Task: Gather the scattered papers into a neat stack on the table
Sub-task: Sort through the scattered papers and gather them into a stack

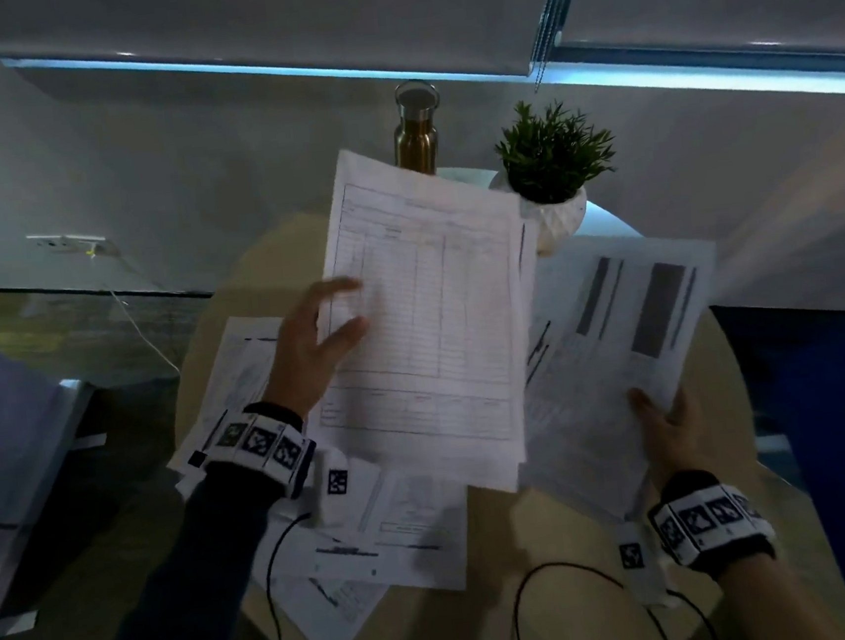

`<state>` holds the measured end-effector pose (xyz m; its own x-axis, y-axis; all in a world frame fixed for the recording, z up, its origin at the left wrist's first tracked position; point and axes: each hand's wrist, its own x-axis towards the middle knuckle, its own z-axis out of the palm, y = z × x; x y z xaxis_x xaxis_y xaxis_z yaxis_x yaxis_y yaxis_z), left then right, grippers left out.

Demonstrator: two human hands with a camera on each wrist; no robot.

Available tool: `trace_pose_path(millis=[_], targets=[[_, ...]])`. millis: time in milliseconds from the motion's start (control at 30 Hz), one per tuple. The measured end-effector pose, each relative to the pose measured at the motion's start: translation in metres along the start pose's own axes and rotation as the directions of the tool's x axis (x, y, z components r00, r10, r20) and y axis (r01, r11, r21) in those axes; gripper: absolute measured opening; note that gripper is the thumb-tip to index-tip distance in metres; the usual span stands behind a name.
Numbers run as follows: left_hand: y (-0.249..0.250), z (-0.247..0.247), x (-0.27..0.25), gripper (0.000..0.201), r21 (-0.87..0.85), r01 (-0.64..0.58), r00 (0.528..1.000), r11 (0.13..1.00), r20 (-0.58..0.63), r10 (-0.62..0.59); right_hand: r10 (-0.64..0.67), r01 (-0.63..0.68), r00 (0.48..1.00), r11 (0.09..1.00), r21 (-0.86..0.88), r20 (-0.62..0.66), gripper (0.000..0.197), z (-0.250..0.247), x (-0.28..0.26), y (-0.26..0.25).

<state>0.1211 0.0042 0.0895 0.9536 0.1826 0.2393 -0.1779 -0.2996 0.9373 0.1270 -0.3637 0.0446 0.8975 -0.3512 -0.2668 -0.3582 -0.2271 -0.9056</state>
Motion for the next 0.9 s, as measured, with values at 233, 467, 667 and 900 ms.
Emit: trace_pose_path(millis=[233, 467, 667, 900], targets=[[-0.013, 0.07, -0.018, 0.058, 0.158, 0.098, 0.987, 0.983, 0.114, -0.117, 0.004, -0.038, 0.961, 0.992, 0.118, 0.278, 0.026, 0.041, 0.005, -0.013], [-0.033, 0.097, -0.042, 0.053, -0.14, 0.428, 0.9, 0.893, 0.162, -0.406, -0.03, -0.062, 0.908, 0.977, 0.204, 0.418, 0.055, 0.034, -0.01, -0.018], [-0.026, 0.116, -0.052, 0.035, -0.036, 0.259, 0.966, 0.965, -0.012, -0.259, -0.24, 0.252, 0.904, 0.968, 0.012, 0.354, 0.059, 0.034, -0.015, -0.007], [-0.077, 0.085, -0.083, 0.059, 0.161, 0.529, 0.849, 0.833, -0.109, -0.518, -0.208, 0.205, 0.978, 0.97, -0.134, -0.013, 0.071, 0.002, 0.005, -0.019]])
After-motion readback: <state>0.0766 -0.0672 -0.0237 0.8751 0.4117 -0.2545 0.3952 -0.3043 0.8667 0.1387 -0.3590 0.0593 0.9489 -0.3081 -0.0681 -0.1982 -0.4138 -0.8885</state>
